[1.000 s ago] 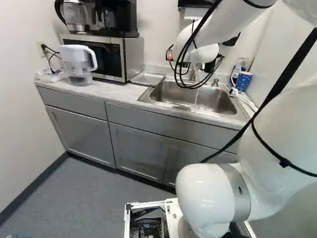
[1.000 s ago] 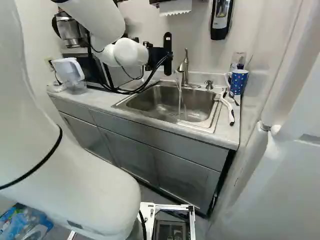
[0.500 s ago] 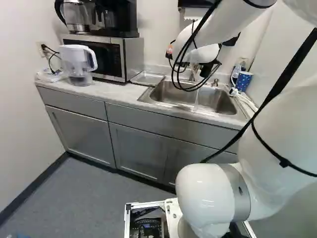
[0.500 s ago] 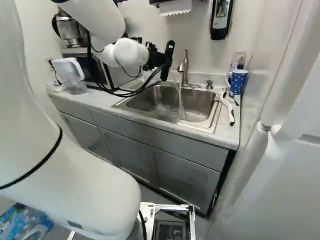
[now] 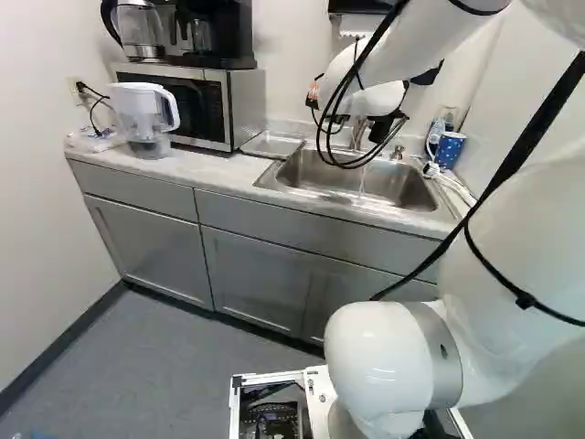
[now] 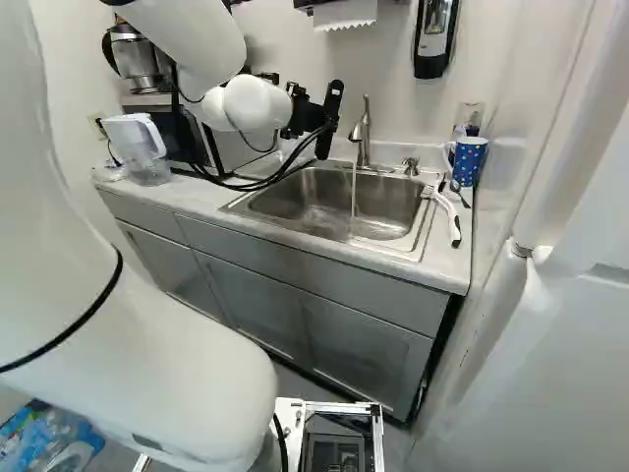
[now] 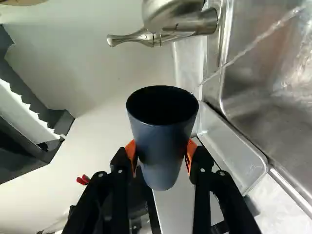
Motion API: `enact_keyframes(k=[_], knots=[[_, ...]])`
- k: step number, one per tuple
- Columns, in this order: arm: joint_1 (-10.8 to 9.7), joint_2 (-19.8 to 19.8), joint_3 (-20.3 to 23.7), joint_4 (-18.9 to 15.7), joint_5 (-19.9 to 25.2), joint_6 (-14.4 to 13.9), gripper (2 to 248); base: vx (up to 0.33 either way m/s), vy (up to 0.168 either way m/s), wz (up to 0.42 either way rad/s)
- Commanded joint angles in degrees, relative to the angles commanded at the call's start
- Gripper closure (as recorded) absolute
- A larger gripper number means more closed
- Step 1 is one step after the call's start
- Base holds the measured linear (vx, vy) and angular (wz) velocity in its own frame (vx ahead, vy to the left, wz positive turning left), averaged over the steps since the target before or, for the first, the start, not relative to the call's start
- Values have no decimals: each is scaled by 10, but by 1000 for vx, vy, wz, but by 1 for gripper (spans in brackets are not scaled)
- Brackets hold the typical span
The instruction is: Rinse the cup and place it in the tray
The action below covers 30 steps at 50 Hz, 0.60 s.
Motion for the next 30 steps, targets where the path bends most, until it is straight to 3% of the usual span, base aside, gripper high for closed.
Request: enact_keyframes(k=[30], knots=[[0,0,0,0,0,0,131,0,0,0]])
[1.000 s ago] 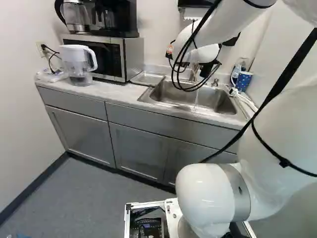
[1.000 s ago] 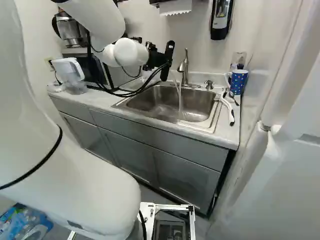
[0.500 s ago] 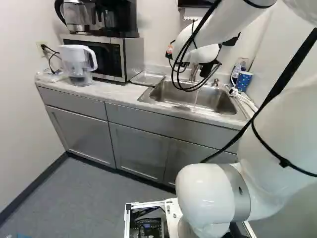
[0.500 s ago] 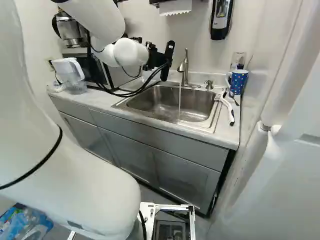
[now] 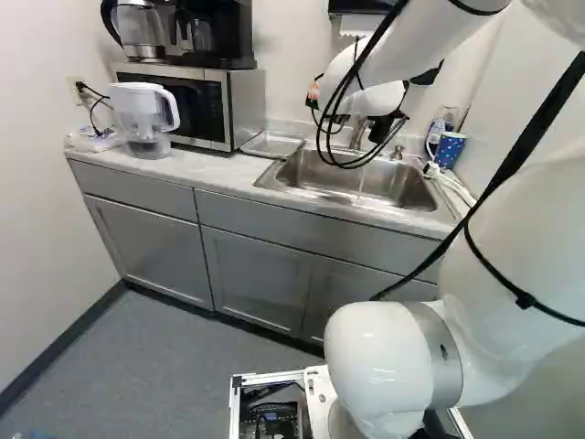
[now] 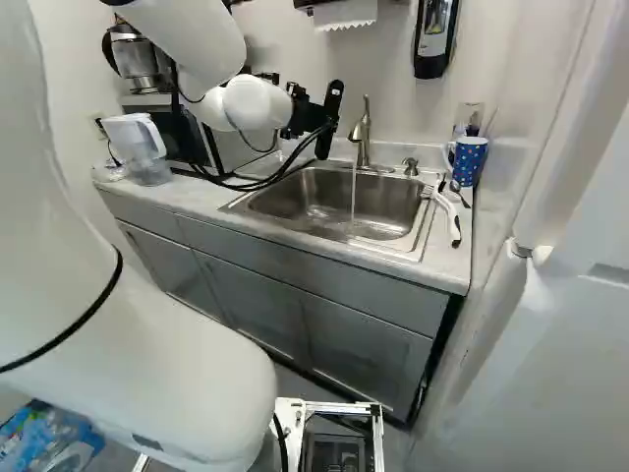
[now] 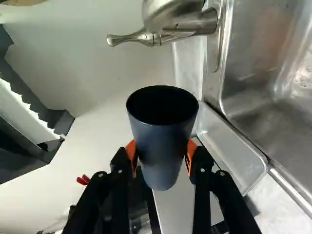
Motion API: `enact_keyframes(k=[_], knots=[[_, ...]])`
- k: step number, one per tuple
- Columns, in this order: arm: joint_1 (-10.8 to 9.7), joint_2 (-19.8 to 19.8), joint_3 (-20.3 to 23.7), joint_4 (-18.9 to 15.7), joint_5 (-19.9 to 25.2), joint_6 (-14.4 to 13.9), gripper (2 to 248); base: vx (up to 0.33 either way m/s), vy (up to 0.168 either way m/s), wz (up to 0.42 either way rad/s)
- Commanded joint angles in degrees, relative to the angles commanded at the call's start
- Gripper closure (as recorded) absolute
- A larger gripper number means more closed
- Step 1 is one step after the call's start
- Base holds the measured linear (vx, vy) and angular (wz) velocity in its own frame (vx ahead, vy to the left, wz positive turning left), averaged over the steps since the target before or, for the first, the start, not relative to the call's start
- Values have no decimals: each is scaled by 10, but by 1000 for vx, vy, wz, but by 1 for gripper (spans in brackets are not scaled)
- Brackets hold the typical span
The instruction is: Rinse the cup and place it in the tray
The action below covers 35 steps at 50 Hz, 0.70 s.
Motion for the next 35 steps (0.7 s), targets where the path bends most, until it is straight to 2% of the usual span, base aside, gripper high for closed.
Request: enact_keyframes(k=[8,12,35], knots=[[0,0,0,0,0,0,131,0,0,0],[0,0,0,0,0,-10,131,0,0,0],[0,0,0,0,0,-139,131,0,0,0]])
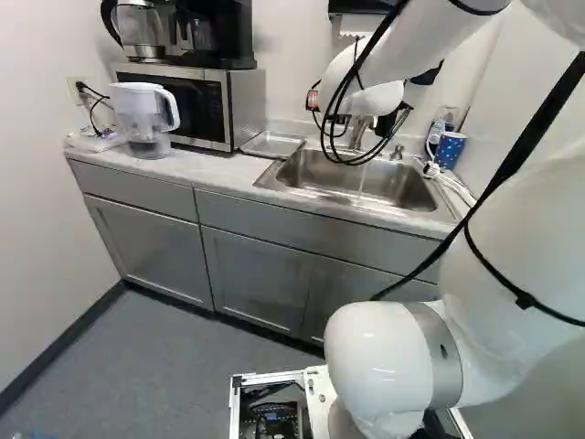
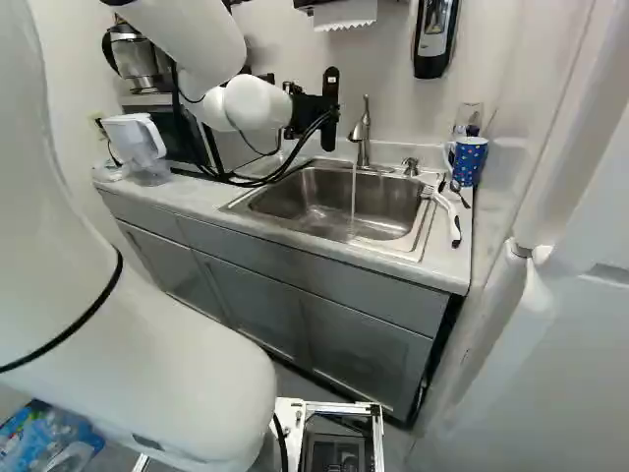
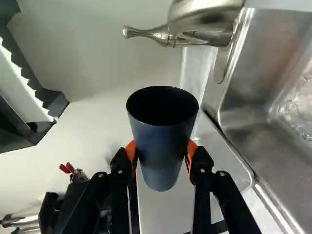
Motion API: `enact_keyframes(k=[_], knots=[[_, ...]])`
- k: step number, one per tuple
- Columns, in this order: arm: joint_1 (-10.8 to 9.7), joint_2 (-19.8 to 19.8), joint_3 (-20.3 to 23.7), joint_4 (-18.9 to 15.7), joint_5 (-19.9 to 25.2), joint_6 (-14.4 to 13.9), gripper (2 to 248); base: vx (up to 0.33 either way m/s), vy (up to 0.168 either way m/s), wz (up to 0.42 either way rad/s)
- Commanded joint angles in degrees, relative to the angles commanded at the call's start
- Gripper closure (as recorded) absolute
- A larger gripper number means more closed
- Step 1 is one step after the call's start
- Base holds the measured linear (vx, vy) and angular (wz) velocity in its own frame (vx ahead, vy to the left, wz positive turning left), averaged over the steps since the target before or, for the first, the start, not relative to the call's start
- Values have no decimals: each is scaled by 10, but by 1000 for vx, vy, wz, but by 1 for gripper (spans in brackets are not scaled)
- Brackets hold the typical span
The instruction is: Rinse the cup and place it in the tray
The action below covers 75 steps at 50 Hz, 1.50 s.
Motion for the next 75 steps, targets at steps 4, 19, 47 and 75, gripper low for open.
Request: enact_keyframes(k=[4,19,47,75], knots=[[0,0,0,0,0,-24,131,0,0,0],[0,0,0,0,0,-114,131,0,0,0],[0,0,0,0,0,-283,131,0,0,0],[0,0,0,0,0,-453,131,0,0,0]])
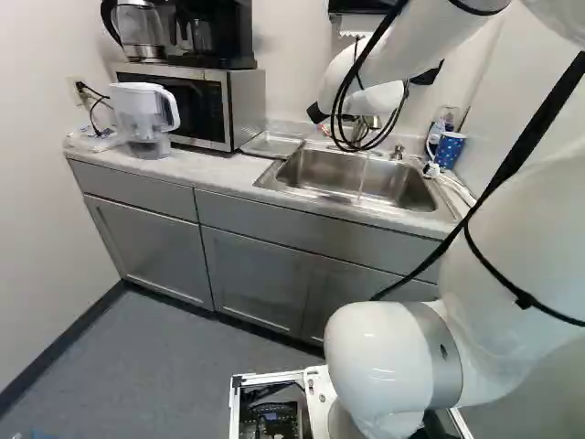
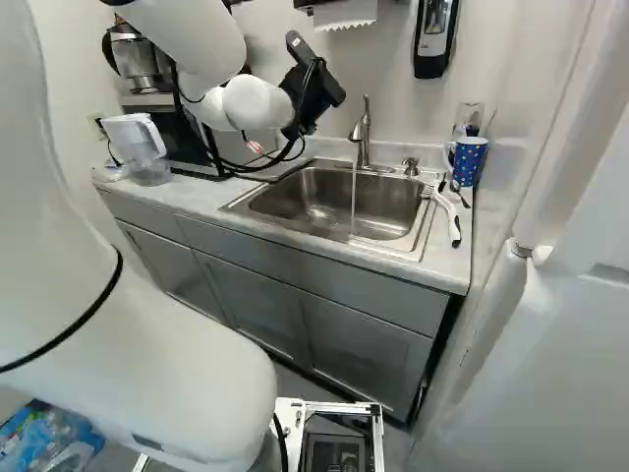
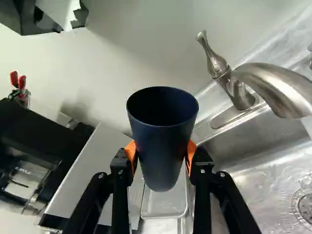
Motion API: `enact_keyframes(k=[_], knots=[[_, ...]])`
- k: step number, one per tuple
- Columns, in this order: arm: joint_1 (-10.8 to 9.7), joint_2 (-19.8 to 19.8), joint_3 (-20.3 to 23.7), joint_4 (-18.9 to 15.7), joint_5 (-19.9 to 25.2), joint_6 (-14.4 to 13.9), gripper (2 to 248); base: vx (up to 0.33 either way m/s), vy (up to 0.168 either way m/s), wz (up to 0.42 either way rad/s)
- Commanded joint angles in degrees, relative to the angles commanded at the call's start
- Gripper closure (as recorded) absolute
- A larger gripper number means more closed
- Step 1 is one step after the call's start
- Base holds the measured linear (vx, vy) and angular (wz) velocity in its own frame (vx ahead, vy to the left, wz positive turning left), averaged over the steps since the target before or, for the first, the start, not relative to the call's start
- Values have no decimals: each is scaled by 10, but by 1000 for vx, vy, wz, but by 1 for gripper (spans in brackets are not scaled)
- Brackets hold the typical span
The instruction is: Rinse the cup and place it in the tray
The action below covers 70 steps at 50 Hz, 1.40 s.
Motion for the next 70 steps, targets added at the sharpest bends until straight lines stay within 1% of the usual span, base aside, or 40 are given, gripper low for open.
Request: enact_keyframes(k=[70], knots=[[0,0,0,0,0,-420,131,0,0,0]])
